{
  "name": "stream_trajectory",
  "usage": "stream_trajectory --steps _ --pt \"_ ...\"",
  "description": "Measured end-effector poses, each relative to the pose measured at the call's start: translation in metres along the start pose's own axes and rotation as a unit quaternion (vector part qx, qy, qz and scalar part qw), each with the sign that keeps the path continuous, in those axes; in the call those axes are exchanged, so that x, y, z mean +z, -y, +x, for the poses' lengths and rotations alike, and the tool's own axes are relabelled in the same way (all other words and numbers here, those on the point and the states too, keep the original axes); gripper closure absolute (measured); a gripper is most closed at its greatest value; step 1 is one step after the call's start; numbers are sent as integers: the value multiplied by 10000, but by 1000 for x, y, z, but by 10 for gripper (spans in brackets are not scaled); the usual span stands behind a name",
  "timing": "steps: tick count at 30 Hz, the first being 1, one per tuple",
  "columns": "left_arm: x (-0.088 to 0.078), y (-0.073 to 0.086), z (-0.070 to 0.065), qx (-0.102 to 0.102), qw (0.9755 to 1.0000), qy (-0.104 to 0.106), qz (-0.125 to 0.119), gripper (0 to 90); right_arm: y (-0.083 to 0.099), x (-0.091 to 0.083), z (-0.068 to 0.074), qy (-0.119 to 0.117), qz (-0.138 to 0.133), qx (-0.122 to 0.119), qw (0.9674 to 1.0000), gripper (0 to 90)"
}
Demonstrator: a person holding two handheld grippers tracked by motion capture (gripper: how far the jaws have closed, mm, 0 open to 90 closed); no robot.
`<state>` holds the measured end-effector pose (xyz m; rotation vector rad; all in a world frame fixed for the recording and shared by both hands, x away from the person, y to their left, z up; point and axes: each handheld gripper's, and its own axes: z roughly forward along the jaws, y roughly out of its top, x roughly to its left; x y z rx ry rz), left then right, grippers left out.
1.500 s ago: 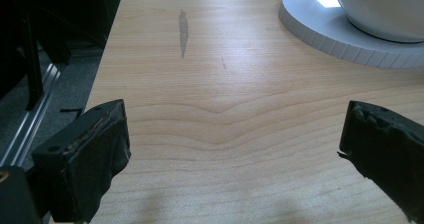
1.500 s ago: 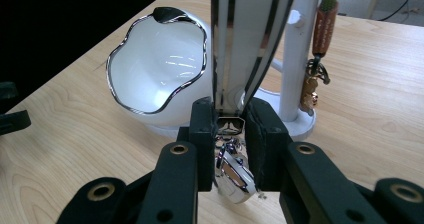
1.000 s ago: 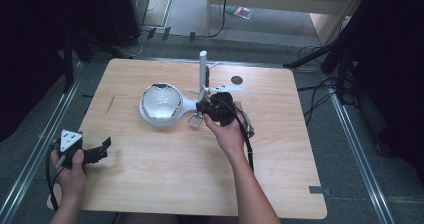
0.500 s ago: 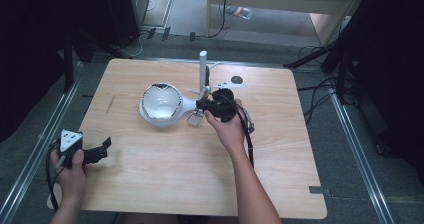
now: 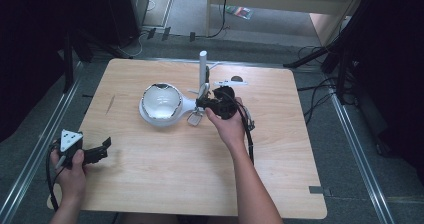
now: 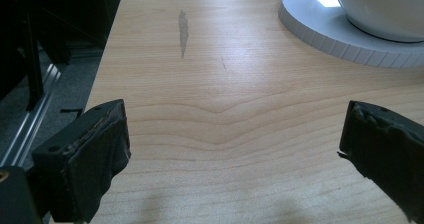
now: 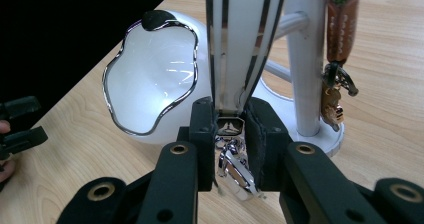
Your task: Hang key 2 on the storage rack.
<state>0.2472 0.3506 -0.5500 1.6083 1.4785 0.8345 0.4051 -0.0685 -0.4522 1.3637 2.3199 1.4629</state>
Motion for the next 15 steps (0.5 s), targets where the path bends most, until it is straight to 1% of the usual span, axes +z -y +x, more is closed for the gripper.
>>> stream_trajectory --steps 1,7,13,15 --pt "0 0 0 4 10000 1 -2 2 0 0 -1 3 -16 36 10000 785" --pt "0 0 0 -3 10000 -2 -6 1 0 0 -3 -18 -26 75 10000 784" --pt "0 0 0 -5 10000 -1 -8 2 1 -3 -3 -90 -175 207 9996 783" --pt "0 0 0 0 10000 0 2 1 0 -4 -4 -70 -177 207 9996 782"
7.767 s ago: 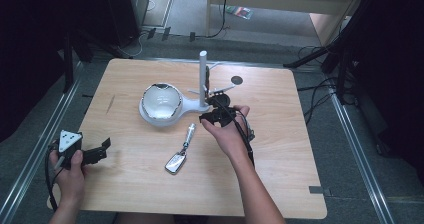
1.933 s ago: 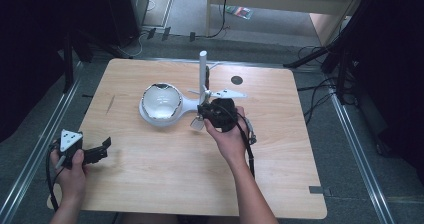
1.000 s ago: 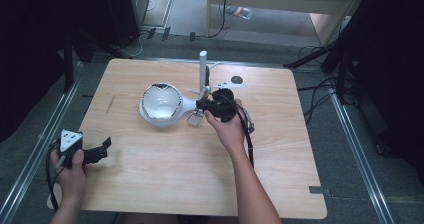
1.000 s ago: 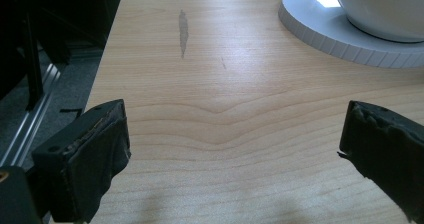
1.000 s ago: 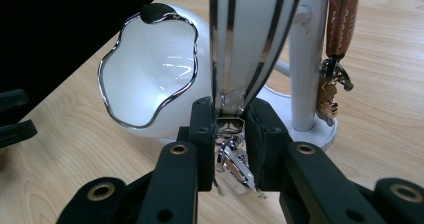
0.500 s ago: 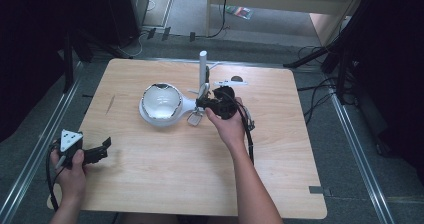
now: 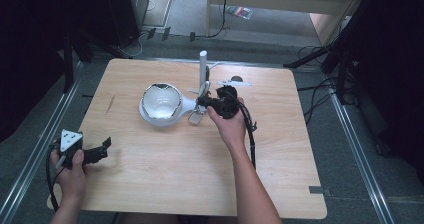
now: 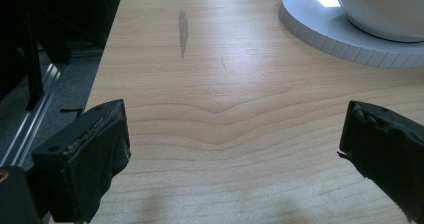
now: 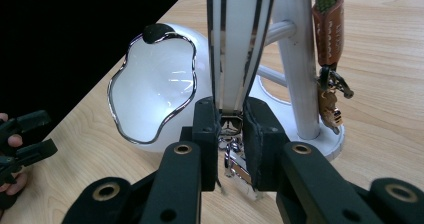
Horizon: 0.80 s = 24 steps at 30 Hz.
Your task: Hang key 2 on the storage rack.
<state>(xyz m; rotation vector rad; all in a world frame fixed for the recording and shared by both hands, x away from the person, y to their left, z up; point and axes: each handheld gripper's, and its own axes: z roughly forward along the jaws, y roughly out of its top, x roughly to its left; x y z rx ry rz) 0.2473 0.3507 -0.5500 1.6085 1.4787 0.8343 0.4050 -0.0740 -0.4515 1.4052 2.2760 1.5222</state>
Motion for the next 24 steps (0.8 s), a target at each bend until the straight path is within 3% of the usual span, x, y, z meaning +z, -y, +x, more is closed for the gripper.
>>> stream_trajectory --steps 4,5,9,13,24 --pt "0 0 0 -3 10000 1 0 1 2 -2 -4 -33 -52 94 9999 784" --pt "0 0 0 -4 10000 1 0 2 3 -3 -5 -4 -45 140 9999 881" --pt "0 0 0 13 10000 -1 -5 2 3 -9 -12 33 -291 434 9986 888" --pt "0 0 0 10 10000 -1 -6 1 2 -10 -15 153 -325 507 9981 887" --pt "0 0 0 19 10000 -4 -2 2 3 -14 -9 511 -395 174 9978 870"
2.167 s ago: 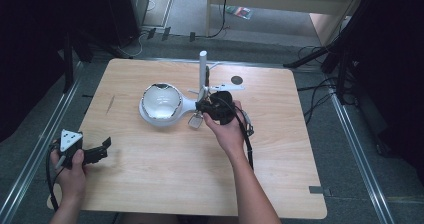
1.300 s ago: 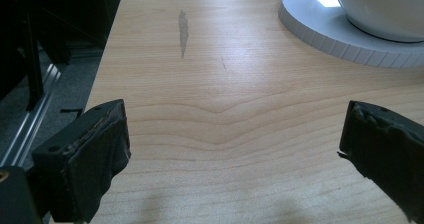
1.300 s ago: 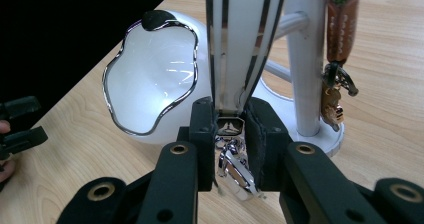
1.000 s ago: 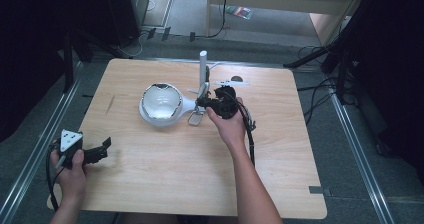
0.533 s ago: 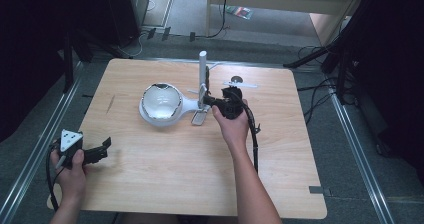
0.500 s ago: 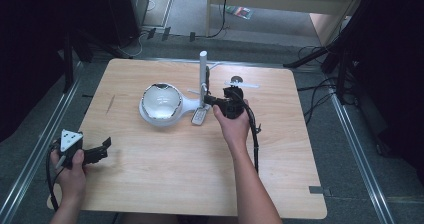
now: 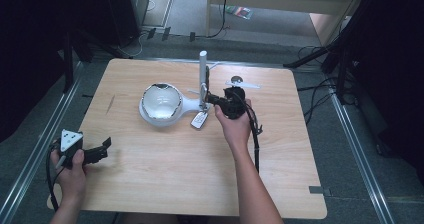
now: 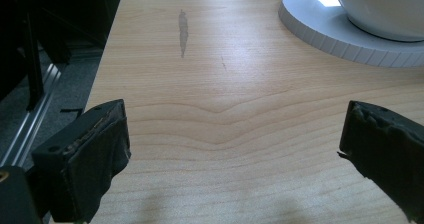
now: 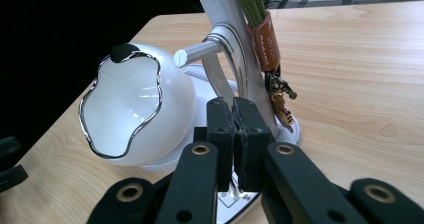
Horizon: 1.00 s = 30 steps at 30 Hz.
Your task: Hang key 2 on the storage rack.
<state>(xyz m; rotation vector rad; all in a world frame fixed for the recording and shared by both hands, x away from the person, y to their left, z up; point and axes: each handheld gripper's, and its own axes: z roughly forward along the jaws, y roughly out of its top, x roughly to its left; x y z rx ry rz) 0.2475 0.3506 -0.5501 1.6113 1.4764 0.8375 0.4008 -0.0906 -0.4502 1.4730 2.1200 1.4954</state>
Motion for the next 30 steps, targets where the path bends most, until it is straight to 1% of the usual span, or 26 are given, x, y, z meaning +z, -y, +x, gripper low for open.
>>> stream_trajectory --steps 5,6,10,12,15,18,22,24,26,27,29,30 --pt "0 0 0 -7 10000 0 0 1 0 -3 1 44 -31 -20 10000 825" --pt "0 0 0 -5 10000 -3 -8 2 1 -4 0 51 -64 -80 9999 818" --pt "0 0 0 0 10000 -3 -6 1 1 -6 0 92 -106 -130 9998 794" --pt "0 0 0 -1 10000 -2 -6 1 1 -7 1 154 -134 -138 9997 781" --pt "0 0 0 0 10000 -6 -11 2 2 -7 0 157 -142 -140 9997 767" --pt "0 0 0 0 10000 -7 -4 2 4 -8 -1 154 -179 -181 9996 725" --pt "0 0 0 5 10000 -7 -2 1 7 -9 -2 204 -246 -311 9990 638" --pt "0 0 0 3 10000 -10 1 1 8 -10 -2 276 -298 -406 9983 609" --pt "0 0 0 6 10000 -7 -3 2 9 -12 -3 290 -350 -485 9978 584" --pt "0 0 -1 5 10000 -10 2 2 9 -13 -3 297 -354 -476 9978 573" --pt "0 0 -1 8 10000 -12 2 2 10 -14 -3 370 -388 -586 9968 548" --pt "0 0 -1 6 10000 -12 3 1 10 -15 -3 390 -401 -600 9966 532"
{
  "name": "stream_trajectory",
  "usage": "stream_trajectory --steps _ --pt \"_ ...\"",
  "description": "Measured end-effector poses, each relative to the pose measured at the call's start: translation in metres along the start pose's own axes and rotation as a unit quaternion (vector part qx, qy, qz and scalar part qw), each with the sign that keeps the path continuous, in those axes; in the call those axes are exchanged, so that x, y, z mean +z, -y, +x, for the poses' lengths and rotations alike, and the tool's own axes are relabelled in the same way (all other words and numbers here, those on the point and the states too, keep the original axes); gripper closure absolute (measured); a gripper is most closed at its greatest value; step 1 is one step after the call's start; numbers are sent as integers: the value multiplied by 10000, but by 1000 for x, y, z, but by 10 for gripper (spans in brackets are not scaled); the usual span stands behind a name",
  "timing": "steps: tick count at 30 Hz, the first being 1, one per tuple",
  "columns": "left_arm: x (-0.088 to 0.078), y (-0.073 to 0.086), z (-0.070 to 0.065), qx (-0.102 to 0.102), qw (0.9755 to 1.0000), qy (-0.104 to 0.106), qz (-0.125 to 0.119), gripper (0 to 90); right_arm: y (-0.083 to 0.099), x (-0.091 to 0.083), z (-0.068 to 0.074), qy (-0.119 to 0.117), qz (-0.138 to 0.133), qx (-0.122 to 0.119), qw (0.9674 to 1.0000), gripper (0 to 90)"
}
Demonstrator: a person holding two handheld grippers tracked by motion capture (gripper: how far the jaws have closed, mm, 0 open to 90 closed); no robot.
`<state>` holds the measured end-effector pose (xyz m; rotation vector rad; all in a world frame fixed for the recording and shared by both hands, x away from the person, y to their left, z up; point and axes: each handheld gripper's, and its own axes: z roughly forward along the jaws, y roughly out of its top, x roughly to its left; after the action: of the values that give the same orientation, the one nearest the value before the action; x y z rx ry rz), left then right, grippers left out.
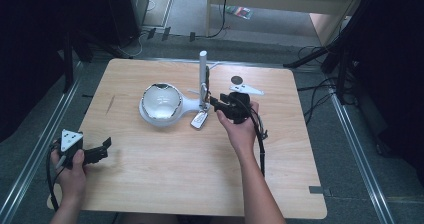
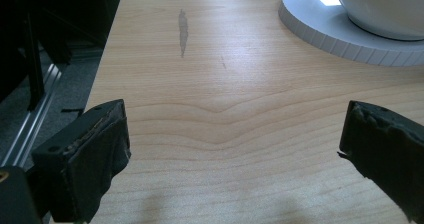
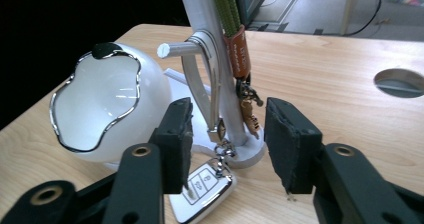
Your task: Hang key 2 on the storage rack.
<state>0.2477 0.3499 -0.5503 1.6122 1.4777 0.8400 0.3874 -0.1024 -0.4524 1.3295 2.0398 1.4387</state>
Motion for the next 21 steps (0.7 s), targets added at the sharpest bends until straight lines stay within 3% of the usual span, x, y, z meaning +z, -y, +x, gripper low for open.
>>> stream_trajectory --steps 6,10,12,15,18,21 --pt "0 0 0 4 10000 -3 2 2 2 -4 -2 277 -72 -248 9993 389" --pt "0 0 0 -3 10000 2 -5 2 4 -7 2 622 -50 -361 9974 192" --pt "0 0 0 2 10000 4 -2 2 6 -8 3 867 3 -381 9955 83" --pt "0 0 0 -5 10000 4 -1 1 12 -9 5 1301 32 -526 9901 43" --pt "0 0 0 -7 10000 5 5 1 16 -11 0 1151 92 -469 9922 0" --pt "0 0 0 -9 10000 6 4 1 20 -14 -3 1152 100 -428 9924 0"
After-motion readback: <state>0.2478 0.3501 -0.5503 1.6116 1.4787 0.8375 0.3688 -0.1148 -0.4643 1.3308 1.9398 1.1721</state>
